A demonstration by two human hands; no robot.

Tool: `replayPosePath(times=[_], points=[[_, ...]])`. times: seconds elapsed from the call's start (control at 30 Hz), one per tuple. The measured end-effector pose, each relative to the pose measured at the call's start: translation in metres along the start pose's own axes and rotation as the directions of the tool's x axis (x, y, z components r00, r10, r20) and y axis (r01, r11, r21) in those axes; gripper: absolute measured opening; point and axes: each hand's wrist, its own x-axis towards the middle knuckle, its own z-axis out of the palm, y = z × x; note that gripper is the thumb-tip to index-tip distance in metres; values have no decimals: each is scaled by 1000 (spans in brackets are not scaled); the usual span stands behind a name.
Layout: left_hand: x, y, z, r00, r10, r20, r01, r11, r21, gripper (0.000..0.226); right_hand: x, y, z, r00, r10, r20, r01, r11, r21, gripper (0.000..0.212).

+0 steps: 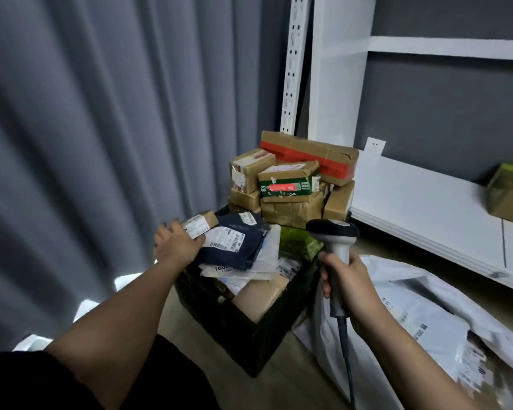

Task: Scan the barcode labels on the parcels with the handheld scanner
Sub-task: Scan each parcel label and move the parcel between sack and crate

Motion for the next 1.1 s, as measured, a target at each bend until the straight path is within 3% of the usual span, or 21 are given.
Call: replayPosePath(times=[0.07,0.33,0.47,0.57,0.67,0.87,1.0,1.1], points=[[20,-10,-3,1000,-22,0,22,999,-28,88,4,5,5,1000,5,11,-5,1000,-19,13],[91,-38,16,968,-33,249,41,999,-25,102,26,26,22,998,48,29,-45,995,-84,17],[115,-56,26,916,-15,401,91,981,-171,125,36,34,32,997,46,56,-42,996,-80,16],[119,-63,30,903,9,429,124,951,-282,110,39,38,37,996,57,67,-52,995,-80,16],[123,-66,34,919,12,394,145,920,-365,72,39,38,43,995,77,68,-71,994,-80,15],[116,-56,25,986,-20,164,113,806,-582,45,35,40,44,993,100,59,-96,994,-59,14],[92,-34,-5,998,-64,16,56,698,-714,52,26,32,36,994,87,62,-83,995,-57,15],[65,-5,-21,1000,9,-13,-16,669,-743,55,20,24,28,997,66,51,-63,996,-58,14]])
